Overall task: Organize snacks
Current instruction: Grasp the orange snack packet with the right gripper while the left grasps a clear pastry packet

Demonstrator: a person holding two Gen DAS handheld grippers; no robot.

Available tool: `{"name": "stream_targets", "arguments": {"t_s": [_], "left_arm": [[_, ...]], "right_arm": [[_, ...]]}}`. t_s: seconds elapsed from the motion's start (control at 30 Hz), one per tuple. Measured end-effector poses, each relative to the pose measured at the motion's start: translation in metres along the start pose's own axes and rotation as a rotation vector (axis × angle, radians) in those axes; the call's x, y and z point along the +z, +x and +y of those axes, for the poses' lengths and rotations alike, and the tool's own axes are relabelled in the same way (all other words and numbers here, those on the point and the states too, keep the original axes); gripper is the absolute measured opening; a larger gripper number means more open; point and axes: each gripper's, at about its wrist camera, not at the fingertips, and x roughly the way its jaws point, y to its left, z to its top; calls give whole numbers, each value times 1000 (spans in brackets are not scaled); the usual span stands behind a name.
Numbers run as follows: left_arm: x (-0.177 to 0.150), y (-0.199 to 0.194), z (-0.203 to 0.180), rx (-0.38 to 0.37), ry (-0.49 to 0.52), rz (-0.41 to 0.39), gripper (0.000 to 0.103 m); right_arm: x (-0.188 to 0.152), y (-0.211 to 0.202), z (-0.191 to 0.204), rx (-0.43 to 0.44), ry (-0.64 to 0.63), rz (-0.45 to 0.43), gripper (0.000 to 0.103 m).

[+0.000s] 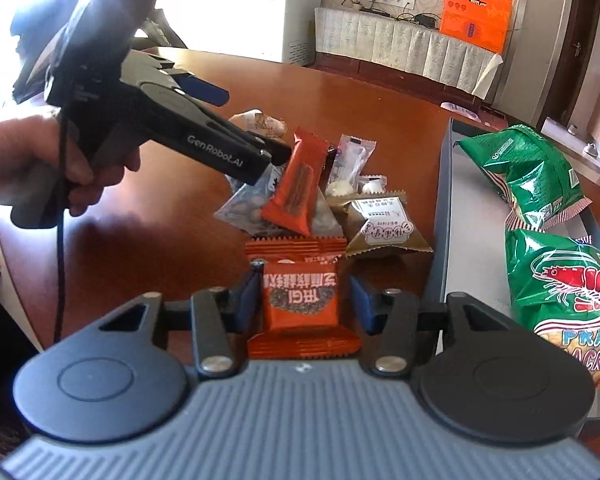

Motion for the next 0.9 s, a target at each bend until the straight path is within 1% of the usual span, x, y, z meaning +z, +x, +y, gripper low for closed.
{"name": "stream_targets", "arguments": {"t_s": [0.03, 0.07, 0.1, 0.17, 0.23, 0.37, 0.47, 0.67, 0.77, 0.9], "left_arm": [[0, 2, 2, -24, -20, 11, 77], [0, 5, 4, -33, -43, 25, 64], [0, 5, 7, -27, -63, 29, 63], [1, 5, 12, -37, -88, 31, 61], [1, 4, 10, -32, -84, 35, 59], [6, -3, 6, 20, -67, 16, 55], [10, -10, 6, 35, -78, -2, 55], [15, -18, 2, 62, -63, -21, 54], [19, -20, 5, 75, -75, -31, 54], [23, -25, 9, 85, -99, -55, 54]], "right_arm": [[0, -1, 1, 0, -1, 1, 49], [0, -2, 2, -9, -3, 1, 44], [0, -1, 0, -14, -6, 3, 43], [0, -2, 0, -16, -4, 4, 41], [-1, -4, 1, -12, -3, 6, 40], [-1, -6, 3, -14, -1, 8, 39], [-1, -10, 7, -18, -5, -8, 39], [3, -26, 1, -44, 18, -65, 39], [6, -36, -6, -67, 49, -111, 39], [10, -49, -12, -63, 93, -170, 39]]}}
